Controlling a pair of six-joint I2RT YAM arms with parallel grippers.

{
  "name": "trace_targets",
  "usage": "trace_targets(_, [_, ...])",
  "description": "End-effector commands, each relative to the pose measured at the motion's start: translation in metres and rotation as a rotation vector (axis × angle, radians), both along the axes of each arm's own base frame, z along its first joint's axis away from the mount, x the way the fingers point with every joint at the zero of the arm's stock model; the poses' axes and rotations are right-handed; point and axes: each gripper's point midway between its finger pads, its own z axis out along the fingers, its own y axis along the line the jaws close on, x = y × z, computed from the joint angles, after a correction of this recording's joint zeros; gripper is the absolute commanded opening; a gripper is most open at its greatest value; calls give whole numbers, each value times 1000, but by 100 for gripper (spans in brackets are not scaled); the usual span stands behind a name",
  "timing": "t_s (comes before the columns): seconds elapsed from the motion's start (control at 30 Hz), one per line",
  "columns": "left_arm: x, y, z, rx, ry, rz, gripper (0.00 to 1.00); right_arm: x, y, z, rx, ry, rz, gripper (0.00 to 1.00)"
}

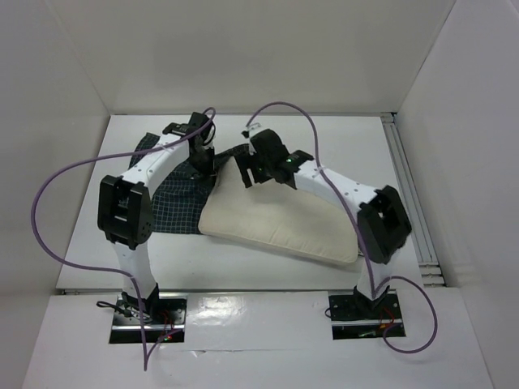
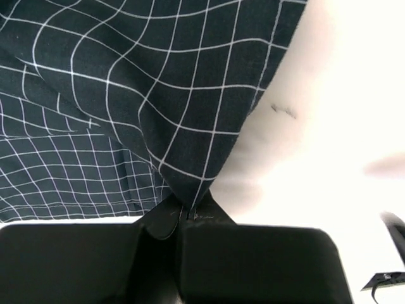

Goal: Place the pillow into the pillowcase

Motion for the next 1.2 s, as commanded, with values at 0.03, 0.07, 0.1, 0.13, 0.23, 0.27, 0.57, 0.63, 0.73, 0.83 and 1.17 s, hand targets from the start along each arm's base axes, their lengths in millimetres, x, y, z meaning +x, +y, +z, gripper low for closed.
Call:
trace_targets(0.03, [17, -2, 4, 13, -26, 7, 0, -38, -71, 42, 57, -25, -241, 84])
trace_targets(0.07, [21, 0, 7, 27, -42, 14, 0, -57, -93, 27, -9, 35, -296, 84])
trace_targets(0.1, [27, 3, 9, 25, -51, 23, 0, -65, -113, 20, -37, 65, -363, 84])
trace_targets(0.13, [27, 3, 12, 24, -52, 23, 0, -82, -135, 10, -53, 99, -436, 86])
trace_targets(0.23, [35, 7, 9, 35, -47, 37, 0, -123, -181, -13, -83, 191, -604, 87])
trace_targets(0.27, [36, 8, 9, 43, -50, 40, 0, -133, -195, -17, -92, 207, -670, 87])
trace_targets(0.57, [31, 3, -1, 17, -16, 40, 0, -144, -287, -47, 59, 229, -1075, 90])
trace_targets(0.63, [30, 2, 0, 8, -13, 37, 0, -135, -290, -55, 137, 265, -1085, 90])
trace_targets(0.73, [30, 2, -4, 11, -4, 37, 0, -122, -287, -70, 246, 295, -1041, 87])
trace_targets(0.83, [30, 2, -4, 14, -5, 28, 0, -118, -288, -84, 220, 318, -1024, 16])
trace_targets(1.17, [30, 2, -1, 11, -16, -1, 0, -47, -305, 103, 300, -142, -930, 0])
